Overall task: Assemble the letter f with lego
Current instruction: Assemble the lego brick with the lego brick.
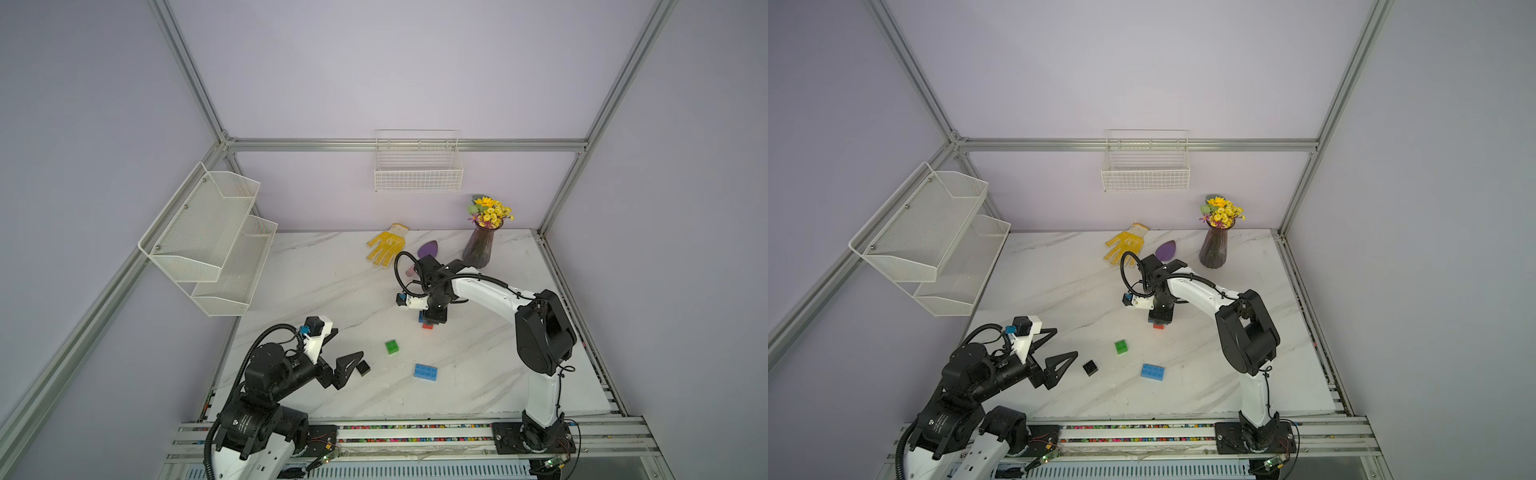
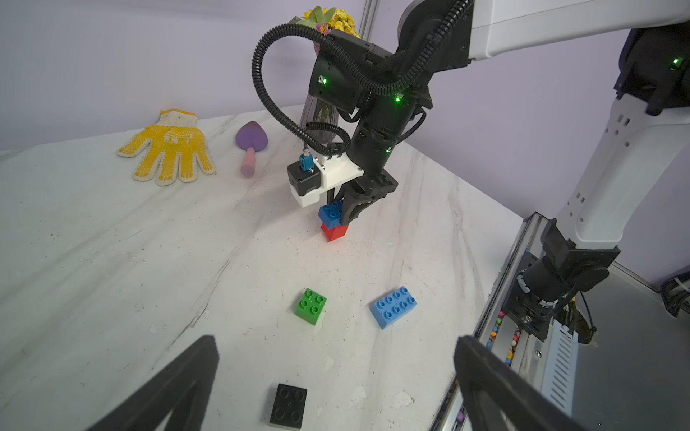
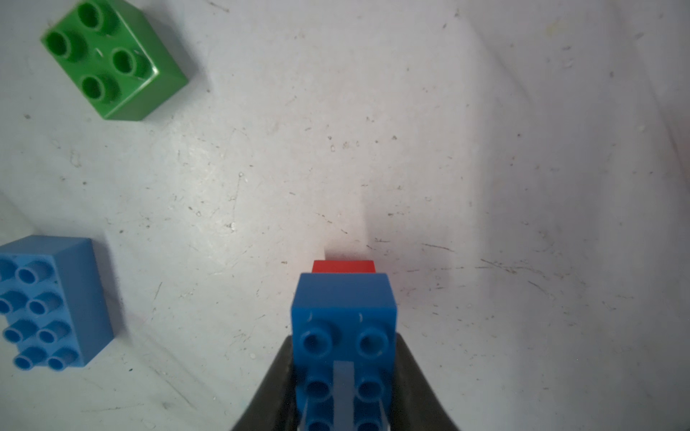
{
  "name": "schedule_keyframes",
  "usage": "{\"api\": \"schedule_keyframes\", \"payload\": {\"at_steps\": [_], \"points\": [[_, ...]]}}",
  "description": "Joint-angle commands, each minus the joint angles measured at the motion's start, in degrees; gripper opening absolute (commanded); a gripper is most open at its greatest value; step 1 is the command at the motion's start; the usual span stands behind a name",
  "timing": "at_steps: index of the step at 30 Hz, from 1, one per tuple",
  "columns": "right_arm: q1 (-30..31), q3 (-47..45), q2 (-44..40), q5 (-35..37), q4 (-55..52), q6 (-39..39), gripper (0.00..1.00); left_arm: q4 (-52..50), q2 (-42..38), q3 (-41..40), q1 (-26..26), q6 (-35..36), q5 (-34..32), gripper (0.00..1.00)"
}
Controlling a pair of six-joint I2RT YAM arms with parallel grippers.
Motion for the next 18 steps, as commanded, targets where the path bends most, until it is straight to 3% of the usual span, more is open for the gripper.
{"api": "schedule_keyframes", "payload": {"at_steps": [1, 18], "points": [[0.28, 1.45, -3.00, -1.09, 0.52, 0.70, 0.37, 0.86, -0.19, 0.17, -0.31, -0.07, -0.05, 1.00], [0.28, 3.75, 3.30, -1.60, 0.55, -1.42, 0.37, 0.86, -0.48, 0.11, -0.31, 0.01, 0.07, 1.00]]}}
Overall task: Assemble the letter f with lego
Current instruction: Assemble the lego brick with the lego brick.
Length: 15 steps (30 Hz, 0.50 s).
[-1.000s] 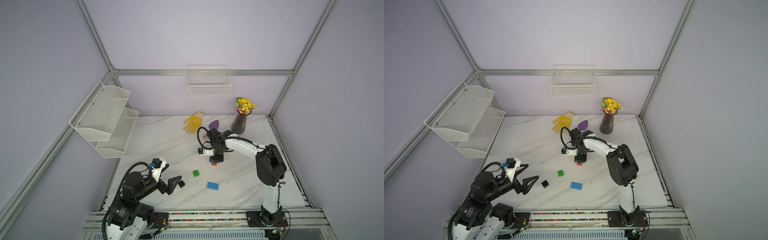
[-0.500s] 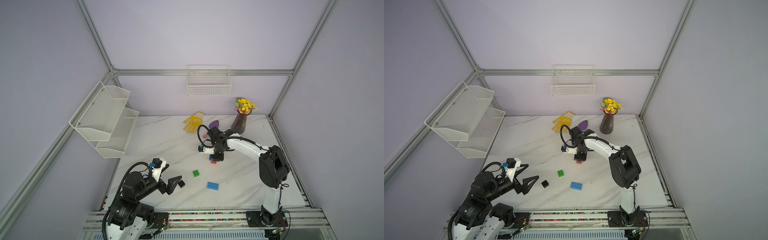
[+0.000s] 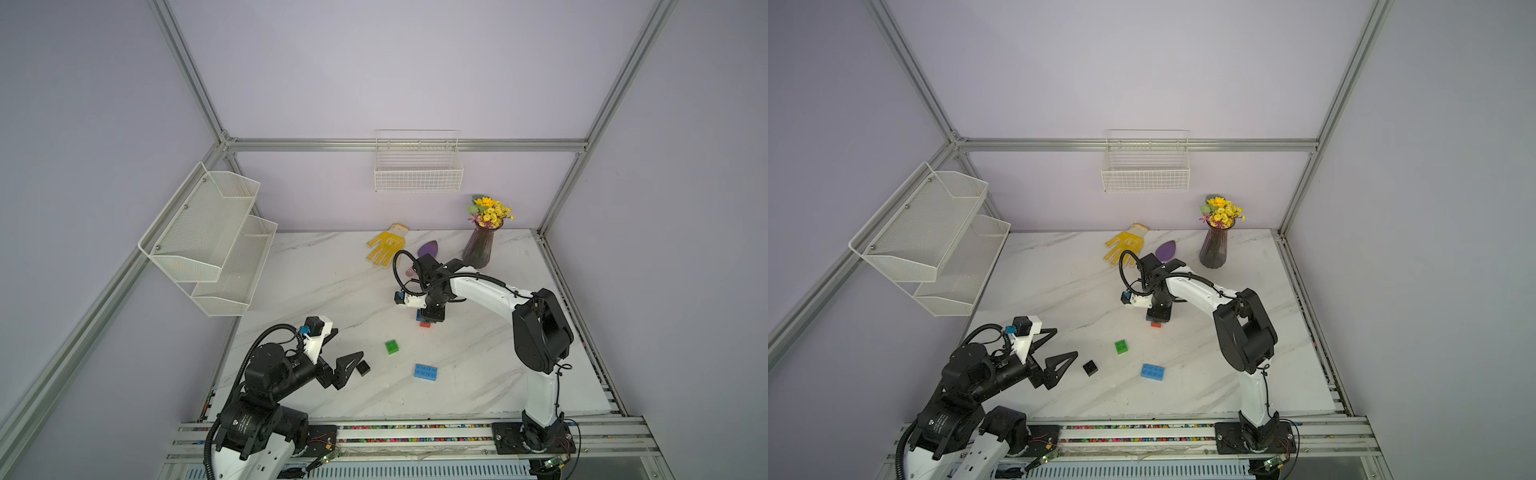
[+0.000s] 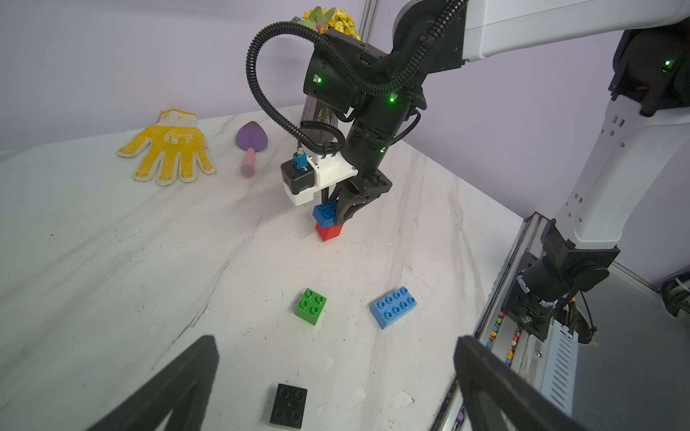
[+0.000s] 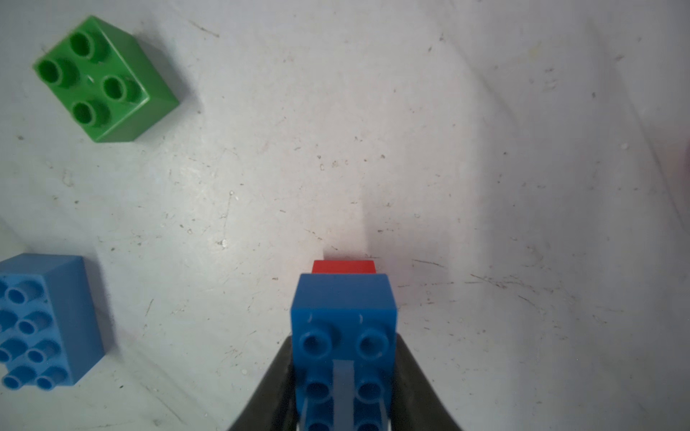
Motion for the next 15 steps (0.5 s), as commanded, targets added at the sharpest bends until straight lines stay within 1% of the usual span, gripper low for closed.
{"api": "schedule_keyframes", "payload": {"at_steps": [1, 5, 15], "points": [[0.24, 2.43, 1.31, -0.85, -0.63, -1.32, 0.37, 0.86, -0.41, 0.14, -0.31, -0.03, 0.14, 1.00], [0.31, 3.25, 2.07, -0.66, -1.43, -1.50, 0.37, 0.86, -0.37, 0.08, -0.31, 0.01, 0.11, 1.00], [0.33, 2.99, 2.85, -1.01, -1.54, -1.41, 0.42, 0.86, -0.37, 0.11, -0.39, 0.00, 0.22, 1.00]]}}
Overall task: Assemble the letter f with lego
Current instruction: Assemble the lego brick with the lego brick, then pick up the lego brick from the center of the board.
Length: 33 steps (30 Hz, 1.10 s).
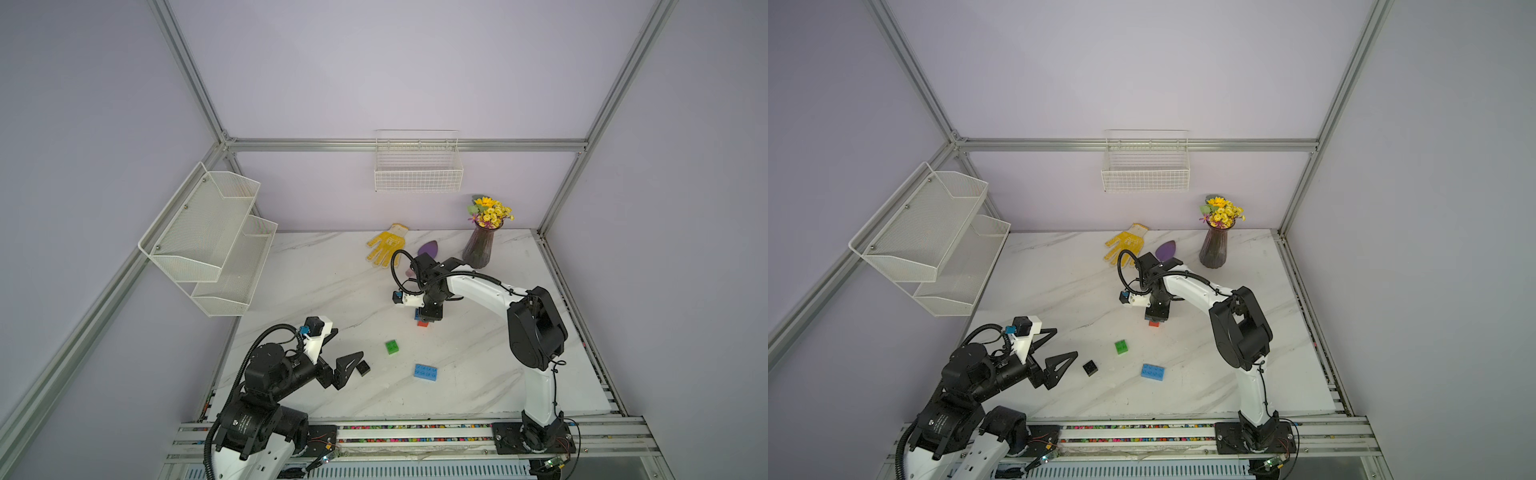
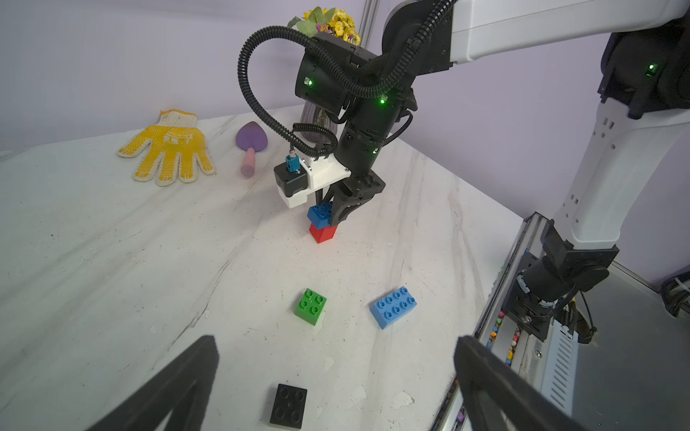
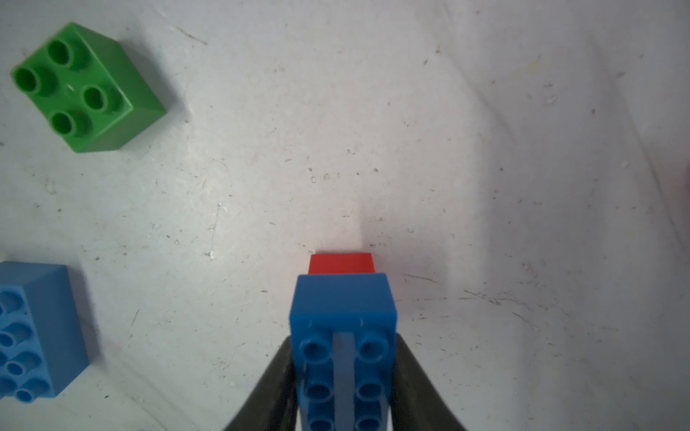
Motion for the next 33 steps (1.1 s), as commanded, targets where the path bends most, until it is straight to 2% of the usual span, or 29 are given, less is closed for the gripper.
{"api": "schedule_keyframes", "payload": {"at_steps": [1, 9, 19, 26, 33], "points": [[0.28, 1.23, 1.10, -1.02, -1.09, -0.59, 0.43, 0.86, -0.30, 0.11, -0.37, 0.02, 0.21, 1.00], [0.28, 3.45, 0.86, -0.09, -1.58, 0.12, 0.52, 0.86, -0.42, 0.03, -0.40, -0.03, 0.32, 1.00], [1.26, 7.17, -7.76, -1.29, -3.16, 3.61, 0.57, 0.86, -0.25, 0.19, -0.40, -0.02, 0.33, 1.00], [6.32, 0.86, -15.59, -3.11, 0.91, 3.96, 0.59, 0.86, -0.34, 0.13, -0.40, 0.00, 0.32, 1.00], [10.83, -3.27, -13.20, -6.57, 6.87, 2.46, 0.59, 0.86, -0.77, 0.18, -0.49, 0.19, 0.59, 1.00]]}}
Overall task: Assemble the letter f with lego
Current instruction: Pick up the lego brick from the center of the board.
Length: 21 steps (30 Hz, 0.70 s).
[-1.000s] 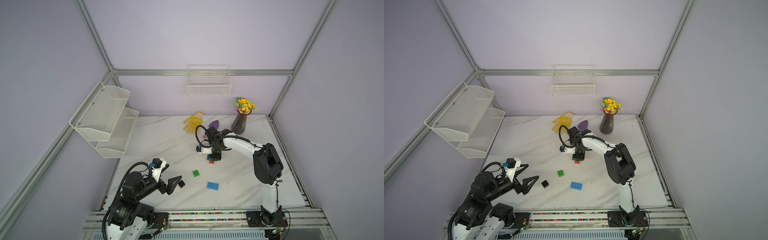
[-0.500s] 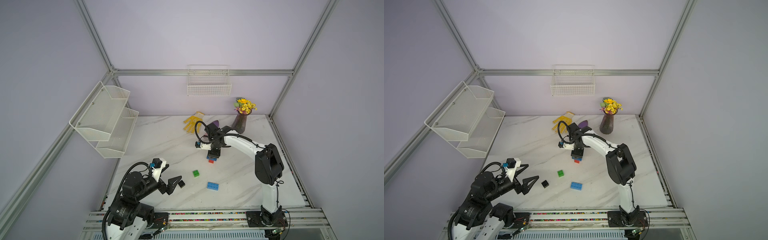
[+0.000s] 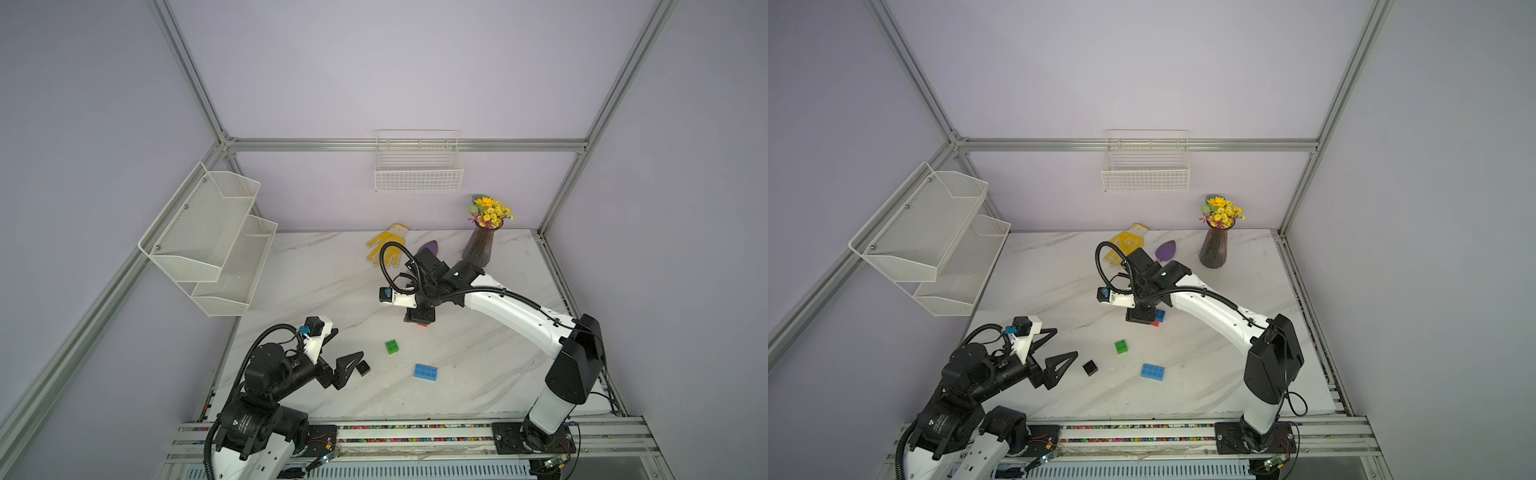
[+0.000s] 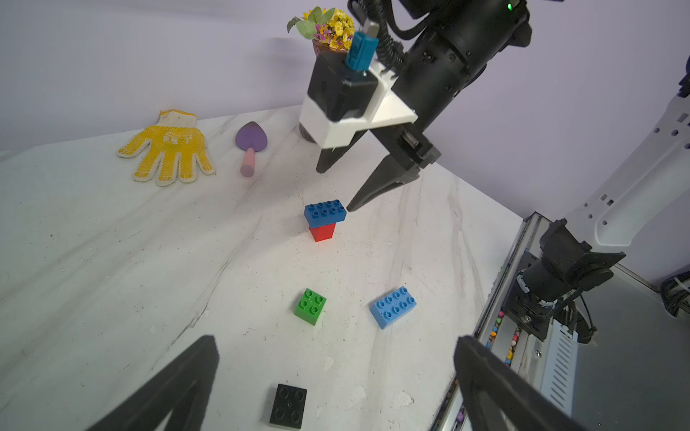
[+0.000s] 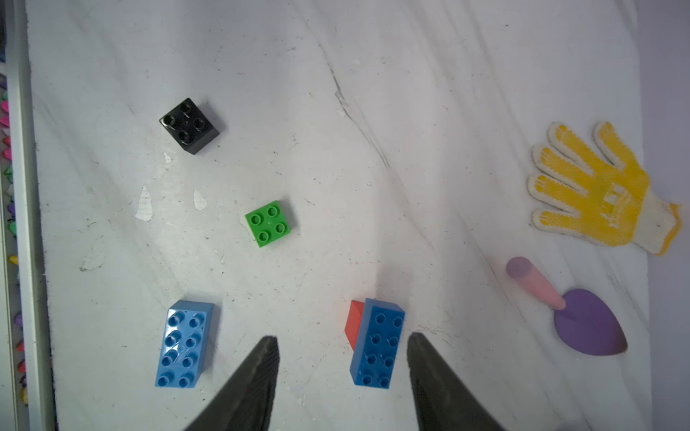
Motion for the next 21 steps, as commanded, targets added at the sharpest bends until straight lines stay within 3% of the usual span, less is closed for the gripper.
{"api": "schedule_keyframes", "payload": {"at_steps": [1, 12, 21], "points": [[1.47, -1.58, 3.30, -2.85, 3.65, -1.32, 0.59, 0.86, -0.90, 0.03, -0.44, 0.15, 0.48, 1.00], [5.10, 0.00, 13.73, -1.87, 3.67, -4.57, 0.58, 0.68, -1.55, 0.03, -0.53, 0.11, -0.12, 1.00], [6.48, 0.47, 15.41, -1.72, 1.86, -5.99, 0.58, 0.69, -1.13, 0.05, -0.66, 0.11, -0.22, 1.00]]}}
